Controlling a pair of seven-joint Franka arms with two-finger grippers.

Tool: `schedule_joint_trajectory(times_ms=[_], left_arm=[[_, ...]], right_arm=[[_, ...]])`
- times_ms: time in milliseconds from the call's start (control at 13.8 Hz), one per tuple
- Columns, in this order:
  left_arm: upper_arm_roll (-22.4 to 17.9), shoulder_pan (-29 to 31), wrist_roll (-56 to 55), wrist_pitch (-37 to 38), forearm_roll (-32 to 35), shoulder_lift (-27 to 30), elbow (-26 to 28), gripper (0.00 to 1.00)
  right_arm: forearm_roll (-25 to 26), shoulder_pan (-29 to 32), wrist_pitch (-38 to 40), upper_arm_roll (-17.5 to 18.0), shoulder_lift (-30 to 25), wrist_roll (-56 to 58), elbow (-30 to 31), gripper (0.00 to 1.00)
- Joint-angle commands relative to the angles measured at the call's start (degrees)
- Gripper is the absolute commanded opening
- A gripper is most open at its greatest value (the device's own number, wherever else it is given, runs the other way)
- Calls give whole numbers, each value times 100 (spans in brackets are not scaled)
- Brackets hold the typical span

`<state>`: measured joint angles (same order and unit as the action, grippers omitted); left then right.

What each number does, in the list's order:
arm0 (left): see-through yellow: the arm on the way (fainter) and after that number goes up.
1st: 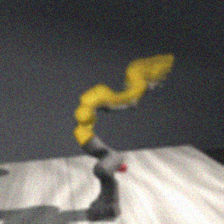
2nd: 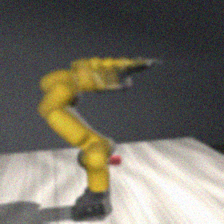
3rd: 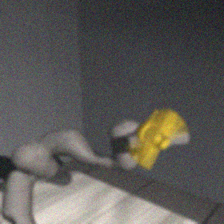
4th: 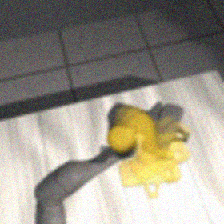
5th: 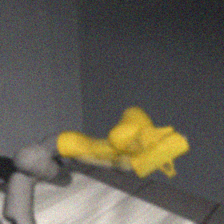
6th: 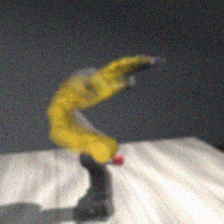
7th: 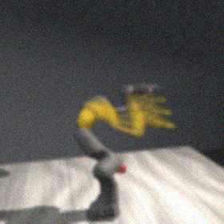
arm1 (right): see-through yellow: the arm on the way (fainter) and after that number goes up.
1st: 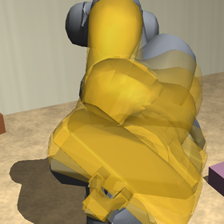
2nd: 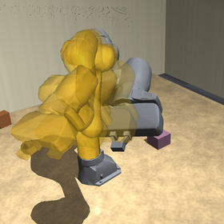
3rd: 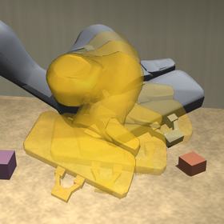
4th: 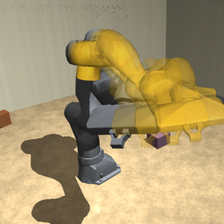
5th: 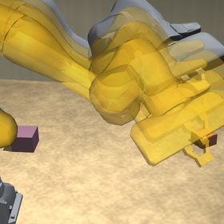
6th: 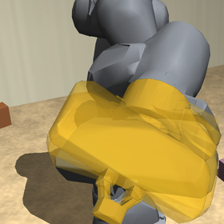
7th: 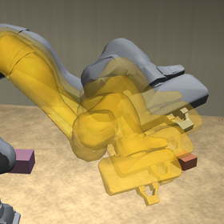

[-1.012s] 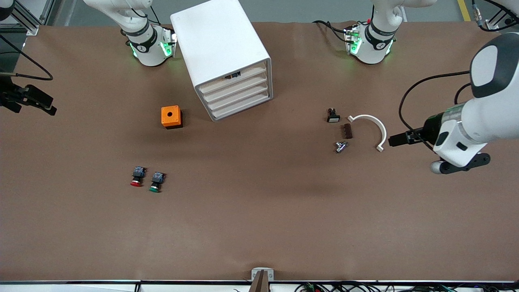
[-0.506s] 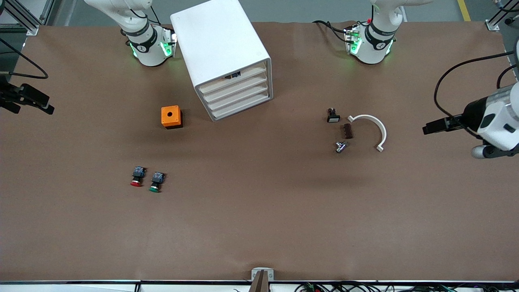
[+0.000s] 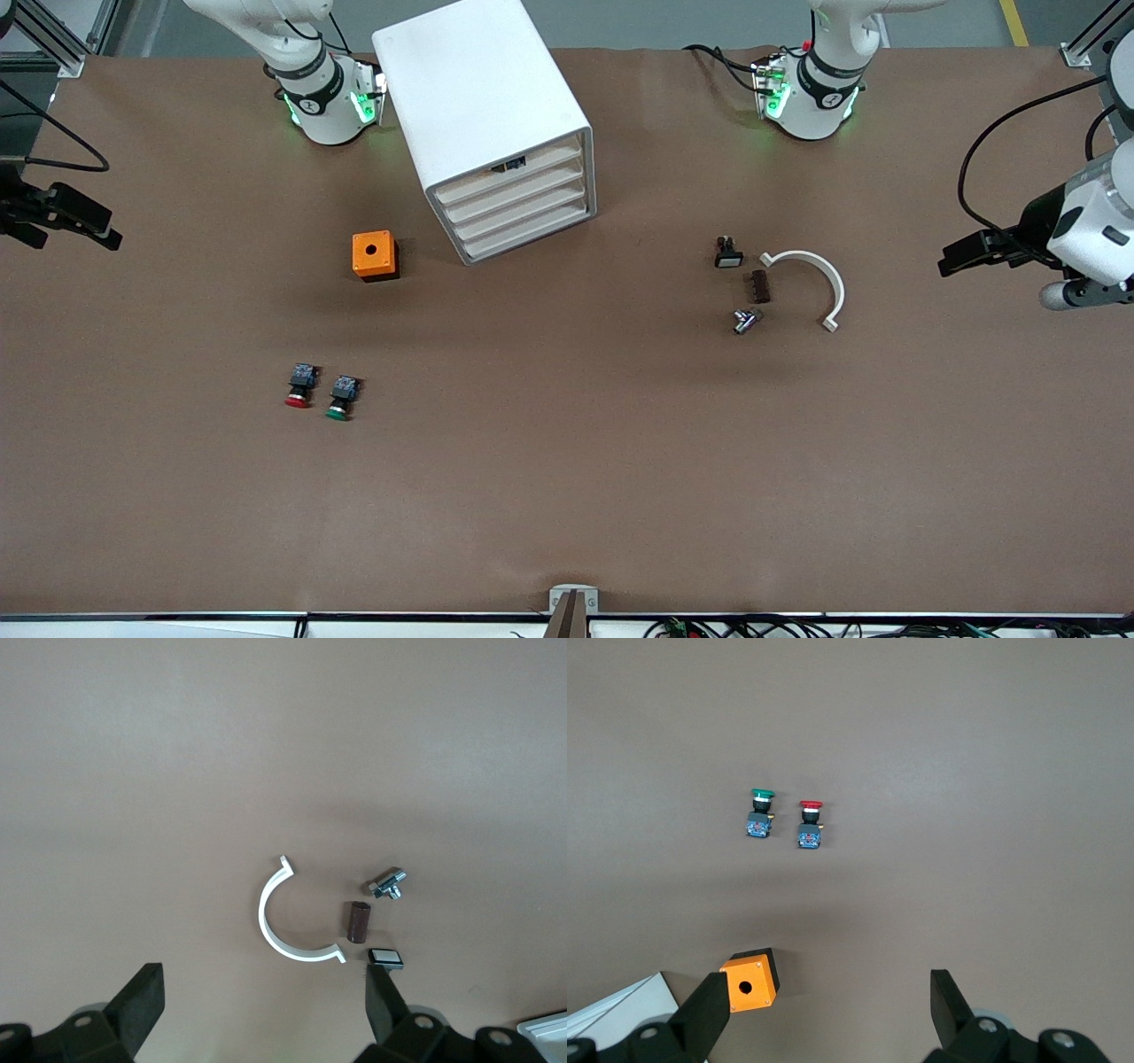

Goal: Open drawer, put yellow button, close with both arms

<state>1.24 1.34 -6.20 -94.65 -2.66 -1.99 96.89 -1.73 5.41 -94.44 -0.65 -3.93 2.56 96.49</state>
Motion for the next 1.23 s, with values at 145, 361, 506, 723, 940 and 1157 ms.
schedule_joint_trajectory(times_ms=[145,361,506,723,940,1157], left_arm=[[-72,-47,154,-54,125,313,-4,100],[-28,-55,145,139,125,401,-39,100],[-36,-47,154,507,125,410,-249,100],[-54,-46,145,571,99,401,-382,100],[-54,-47,145,553,72,392,-382,100],[-45,-47,154,571,81,375,-443,100]], right_arm=[[-29,83,23,21,-73,-89,-42,100],[-29,126,22,3,-73,-62,-42,100],[-29,162,31,3,-82,-62,-42,100],[-29,153,-30,12,-82,-71,-42,100],[-29,118,14,38,-99,-133,-42,100],[-29,109,40,56,-125,-141,-51,100]])
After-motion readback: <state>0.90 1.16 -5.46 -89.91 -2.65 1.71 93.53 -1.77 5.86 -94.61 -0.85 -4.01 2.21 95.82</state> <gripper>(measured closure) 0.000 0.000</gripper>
